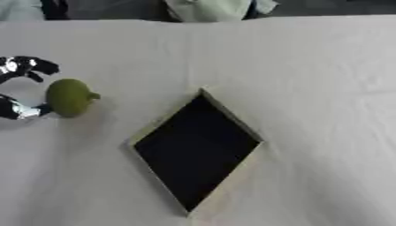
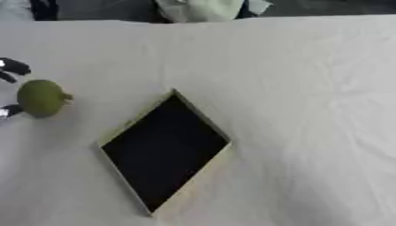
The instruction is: Pick up objects on the table and place them in the box.
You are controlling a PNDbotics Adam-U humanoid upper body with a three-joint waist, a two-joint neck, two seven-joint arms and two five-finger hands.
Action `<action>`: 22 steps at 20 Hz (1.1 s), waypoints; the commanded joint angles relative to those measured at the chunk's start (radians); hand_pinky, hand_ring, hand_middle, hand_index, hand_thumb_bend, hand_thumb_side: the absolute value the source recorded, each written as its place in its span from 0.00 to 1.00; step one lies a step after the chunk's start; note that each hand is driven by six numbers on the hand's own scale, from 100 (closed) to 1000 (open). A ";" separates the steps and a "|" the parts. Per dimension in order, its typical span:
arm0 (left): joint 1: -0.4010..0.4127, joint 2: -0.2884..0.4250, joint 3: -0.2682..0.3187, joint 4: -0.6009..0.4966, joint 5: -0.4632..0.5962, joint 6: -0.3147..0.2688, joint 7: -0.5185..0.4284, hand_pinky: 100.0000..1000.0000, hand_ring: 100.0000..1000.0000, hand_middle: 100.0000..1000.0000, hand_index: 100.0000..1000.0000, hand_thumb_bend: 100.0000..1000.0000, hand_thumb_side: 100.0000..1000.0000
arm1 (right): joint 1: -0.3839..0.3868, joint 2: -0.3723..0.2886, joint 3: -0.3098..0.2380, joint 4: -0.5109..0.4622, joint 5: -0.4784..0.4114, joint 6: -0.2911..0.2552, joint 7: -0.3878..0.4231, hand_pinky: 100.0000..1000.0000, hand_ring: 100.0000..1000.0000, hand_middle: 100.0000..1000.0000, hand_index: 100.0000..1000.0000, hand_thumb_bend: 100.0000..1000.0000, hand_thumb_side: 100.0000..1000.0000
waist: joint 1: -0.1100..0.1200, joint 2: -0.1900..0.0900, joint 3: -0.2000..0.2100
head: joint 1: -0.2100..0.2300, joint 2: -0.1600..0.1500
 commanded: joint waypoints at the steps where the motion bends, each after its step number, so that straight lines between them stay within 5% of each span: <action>1: -0.034 0.003 0.006 0.020 -0.039 -0.285 -0.286 0.79 0.88 0.81 0.91 0.44 0.03 | -0.012 -0.014 -0.001 -0.021 -0.010 0.000 0.003 0.82 0.80 0.43 0.65 0.00 0.12 | 0.000 -0.021 -0.002 | 0.003 -0.006; 14: -0.075 -0.092 0.086 0.043 -0.242 -0.294 -0.189 0.77 0.85 0.76 0.89 0.40 0.00 | -0.009 -0.005 -0.001 -0.021 -0.012 0.005 0.009 0.83 0.81 0.43 0.65 0.00 0.14 | -0.004 -0.018 -0.004 | 0.006 -0.008; 17: -0.079 -0.115 0.093 0.059 -0.278 -0.282 -0.147 0.68 0.78 0.67 0.86 0.30 0.00 | -0.011 -0.003 0.000 -0.021 -0.013 0.006 0.012 0.83 0.81 0.43 0.65 0.00 0.15 | -0.006 -0.016 -0.006 | 0.008 -0.007; 20: -0.079 -0.122 0.098 0.065 -0.281 -0.270 -0.102 0.42 0.53 0.43 0.66 0.11 0.00 | -0.009 -0.004 -0.001 -0.021 -0.014 0.006 0.012 0.83 0.81 0.43 0.65 0.00 0.15 | -0.005 -0.016 -0.007 | 0.007 -0.005; 22: -0.079 -0.120 0.103 0.055 -0.273 -0.269 -0.069 0.33 0.47 0.38 0.59 0.07 0.00 | -0.008 -0.004 -0.001 -0.021 -0.014 0.007 0.013 0.83 0.81 0.43 0.65 0.00 0.15 | -0.004 -0.016 -0.006 | 0.006 -0.004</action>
